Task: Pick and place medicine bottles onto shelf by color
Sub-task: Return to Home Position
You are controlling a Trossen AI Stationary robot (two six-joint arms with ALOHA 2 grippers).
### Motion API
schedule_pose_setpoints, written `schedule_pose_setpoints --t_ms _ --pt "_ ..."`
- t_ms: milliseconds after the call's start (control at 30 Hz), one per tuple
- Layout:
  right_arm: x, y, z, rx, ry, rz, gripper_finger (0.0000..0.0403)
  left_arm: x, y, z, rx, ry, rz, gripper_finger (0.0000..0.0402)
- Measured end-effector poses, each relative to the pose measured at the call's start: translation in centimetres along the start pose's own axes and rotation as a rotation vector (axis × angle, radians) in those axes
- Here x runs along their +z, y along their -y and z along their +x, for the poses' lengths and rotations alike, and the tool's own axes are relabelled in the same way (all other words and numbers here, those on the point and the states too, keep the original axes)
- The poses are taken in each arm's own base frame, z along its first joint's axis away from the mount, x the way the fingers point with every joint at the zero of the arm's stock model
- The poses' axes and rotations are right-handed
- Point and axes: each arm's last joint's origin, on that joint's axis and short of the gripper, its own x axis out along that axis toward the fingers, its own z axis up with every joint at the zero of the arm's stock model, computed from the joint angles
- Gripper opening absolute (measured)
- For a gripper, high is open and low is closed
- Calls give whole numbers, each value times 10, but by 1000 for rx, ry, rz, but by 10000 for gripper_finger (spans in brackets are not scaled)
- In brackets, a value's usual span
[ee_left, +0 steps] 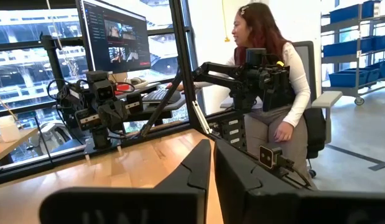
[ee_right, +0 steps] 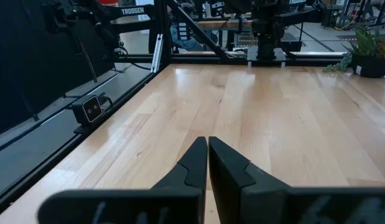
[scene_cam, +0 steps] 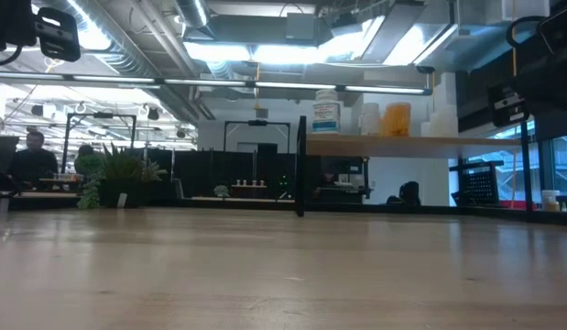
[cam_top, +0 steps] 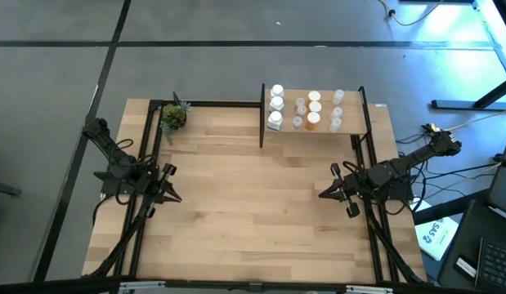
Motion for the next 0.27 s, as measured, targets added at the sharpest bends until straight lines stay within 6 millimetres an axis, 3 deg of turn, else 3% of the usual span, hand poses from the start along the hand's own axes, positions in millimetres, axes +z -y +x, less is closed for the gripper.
schedule_pose_setpoints --t_ms 267 --pt "0 0 0 0 0 -1 19 0 0 0 0 0 0 2"
